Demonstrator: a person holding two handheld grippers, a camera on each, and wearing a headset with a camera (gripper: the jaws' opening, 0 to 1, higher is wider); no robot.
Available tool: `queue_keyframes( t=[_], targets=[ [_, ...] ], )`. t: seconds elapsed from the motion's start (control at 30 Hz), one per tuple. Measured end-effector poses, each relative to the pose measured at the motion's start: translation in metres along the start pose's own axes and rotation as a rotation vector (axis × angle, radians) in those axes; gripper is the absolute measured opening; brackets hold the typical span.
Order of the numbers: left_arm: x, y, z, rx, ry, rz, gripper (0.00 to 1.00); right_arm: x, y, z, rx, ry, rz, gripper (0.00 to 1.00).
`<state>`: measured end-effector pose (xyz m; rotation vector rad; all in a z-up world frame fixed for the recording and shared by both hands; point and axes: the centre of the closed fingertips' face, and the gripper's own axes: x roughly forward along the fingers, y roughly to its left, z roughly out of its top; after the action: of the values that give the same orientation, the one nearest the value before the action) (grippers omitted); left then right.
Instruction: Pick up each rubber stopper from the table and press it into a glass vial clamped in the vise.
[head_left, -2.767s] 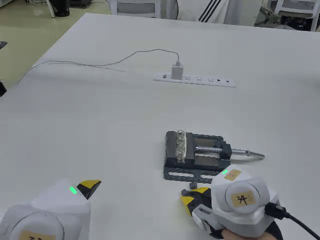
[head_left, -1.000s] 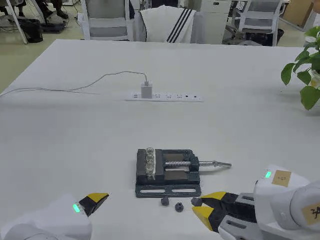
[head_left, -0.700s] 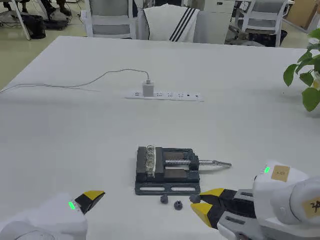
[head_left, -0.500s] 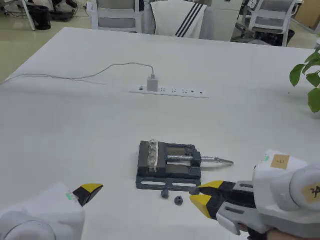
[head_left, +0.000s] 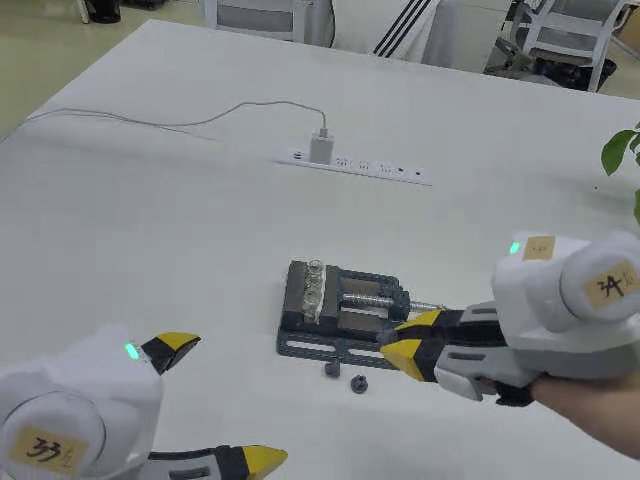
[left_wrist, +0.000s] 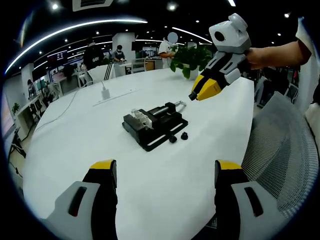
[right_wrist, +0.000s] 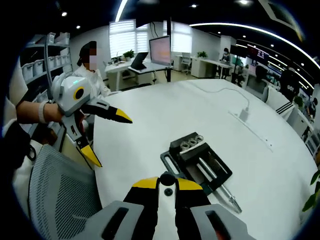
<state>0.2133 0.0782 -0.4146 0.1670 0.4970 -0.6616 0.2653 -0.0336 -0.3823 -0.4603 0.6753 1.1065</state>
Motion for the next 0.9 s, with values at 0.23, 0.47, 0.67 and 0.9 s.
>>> queue_keyframes(
  t=[0.23,0.47,0.67,0.9],
  targets=[
    [0.003,0.003,-0.001,-0.001,-0.002,-0.009,0.78,0.004,-0.021,0.009,-0.055,0.073,0.04,0.07],
    [0.005,0.01,-0.002,-0.007,-0.007,-0.006,0.78,0.009,-0.037,0.019,-0.16,0.174,0.108,0.07],
    [0.007,0.014,-0.002,-0.009,-0.006,-0.006,0.78,0.016,-0.043,0.029,-0.241,0.231,0.154,0.07],
    [0.008,0.016,-0.002,-0.012,-0.007,-0.008,0.78,0.026,-0.048,0.038,-0.329,0.305,0.238,0.06]
  ],
)
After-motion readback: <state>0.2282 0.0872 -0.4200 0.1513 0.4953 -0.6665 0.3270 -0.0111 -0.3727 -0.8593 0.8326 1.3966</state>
